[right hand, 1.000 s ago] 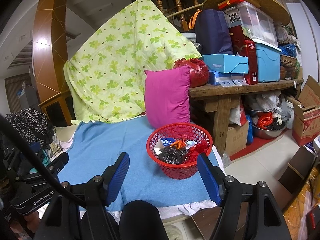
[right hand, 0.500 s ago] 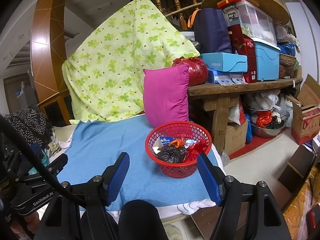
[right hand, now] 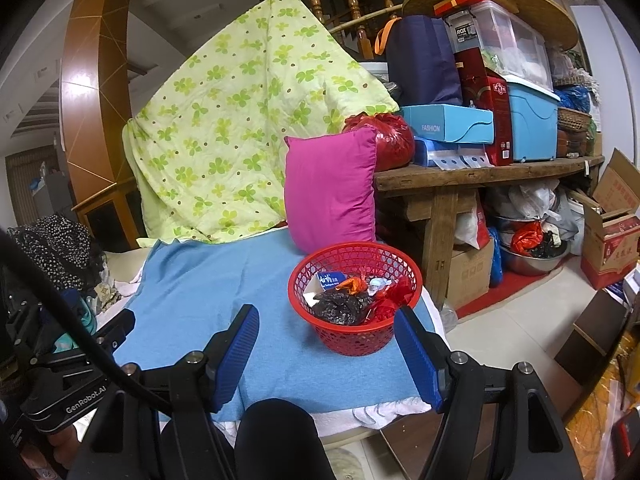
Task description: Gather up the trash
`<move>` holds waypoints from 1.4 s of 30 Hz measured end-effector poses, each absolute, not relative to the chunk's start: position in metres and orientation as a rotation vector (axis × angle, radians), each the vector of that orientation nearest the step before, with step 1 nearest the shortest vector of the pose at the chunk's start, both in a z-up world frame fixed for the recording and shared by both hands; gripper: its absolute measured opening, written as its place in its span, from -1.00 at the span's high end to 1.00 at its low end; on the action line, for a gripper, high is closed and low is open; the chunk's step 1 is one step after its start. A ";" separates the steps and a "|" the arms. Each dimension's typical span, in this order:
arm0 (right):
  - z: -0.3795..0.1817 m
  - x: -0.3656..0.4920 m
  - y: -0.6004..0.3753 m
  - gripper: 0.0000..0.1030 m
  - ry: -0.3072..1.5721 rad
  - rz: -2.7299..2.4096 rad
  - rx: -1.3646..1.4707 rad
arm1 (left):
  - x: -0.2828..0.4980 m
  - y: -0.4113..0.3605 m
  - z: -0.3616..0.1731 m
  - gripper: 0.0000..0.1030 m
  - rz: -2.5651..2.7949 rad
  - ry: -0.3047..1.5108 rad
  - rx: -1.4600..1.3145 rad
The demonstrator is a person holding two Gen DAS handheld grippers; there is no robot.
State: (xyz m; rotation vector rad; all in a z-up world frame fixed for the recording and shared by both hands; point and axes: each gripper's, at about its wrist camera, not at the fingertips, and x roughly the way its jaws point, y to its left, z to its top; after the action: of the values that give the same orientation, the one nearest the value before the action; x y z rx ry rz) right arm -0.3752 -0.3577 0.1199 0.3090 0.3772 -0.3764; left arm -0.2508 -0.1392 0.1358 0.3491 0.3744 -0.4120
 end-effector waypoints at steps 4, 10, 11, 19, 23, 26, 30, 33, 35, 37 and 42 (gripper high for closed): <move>0.120 -0.376 -0.358 -0.42 0.374 -0.377 0.307 | -0.251 -0.140 0.136 -0.69 -0.412 0.374 0.349; 0.119 -0.374 -0.358 -0.42 0.376 -0.377 0.307 | -0.250 -0.140 0.136 -0.69 -0.413 0.375 0.349; 0.119 -0.374 -0.358 -0.42 0.376 -0.376 0.308 | -0.250 -0.140 0.136 -0.69 -0.413 0.375 0.349; 0.119 -0.374 -0.359 -0.42 0.377 -0.377 0.306 | -0.248 -0.139 0.134 -0.69 -0.413 0.378 0.349; 0.119 -0.374 -0.359 -0.42 0.377 -0.377 0.305 | -0.247 -0.138 0.132 -0.69 -0.413 0.383 0.346; 0.119 -0.374 -0.359 -0.42 0.376 -0.378 0.304 | -0.247 -0.138 0.132 -0.69 -0.414 0.383 0.346; 0.117 -0.376 -0.362 -0.42 0.372 -0.381 0.305 | -0.246 -0.138 0.132 -0.69 -0.415 0.383 0.346; 0.118 -0.379 -0.364 -0.42 0.370 -0.385 0.302 | -0.246 -0.137 0.131 -0.69 -0.413 0.385 0.346; 0.119 -0.381 -0.362 -0.42 0.370 -0.388 0.299 | -0.246 -0.138 0.131 -0.69 -0.416 0.388 0.345; 0.120 -0.382 -0.361 -0.42 0.371 -0.394 0.292 | -0.246 -0.137 0.130 -0.69 -0.414 0.389 0.344; 0.121 -0.381 -0.361 -0.42 0.370 -0.395 0.289 | -0.245 -0.136 0.128 -0.69 -0.416 0.394 0.340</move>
State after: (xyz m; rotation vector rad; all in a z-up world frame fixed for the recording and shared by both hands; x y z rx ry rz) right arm -0.3811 -0.3610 0.1206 0.2893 0.3702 -0.3949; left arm -0.2450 -0.1360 0.1276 0.3398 0.3941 -0.4163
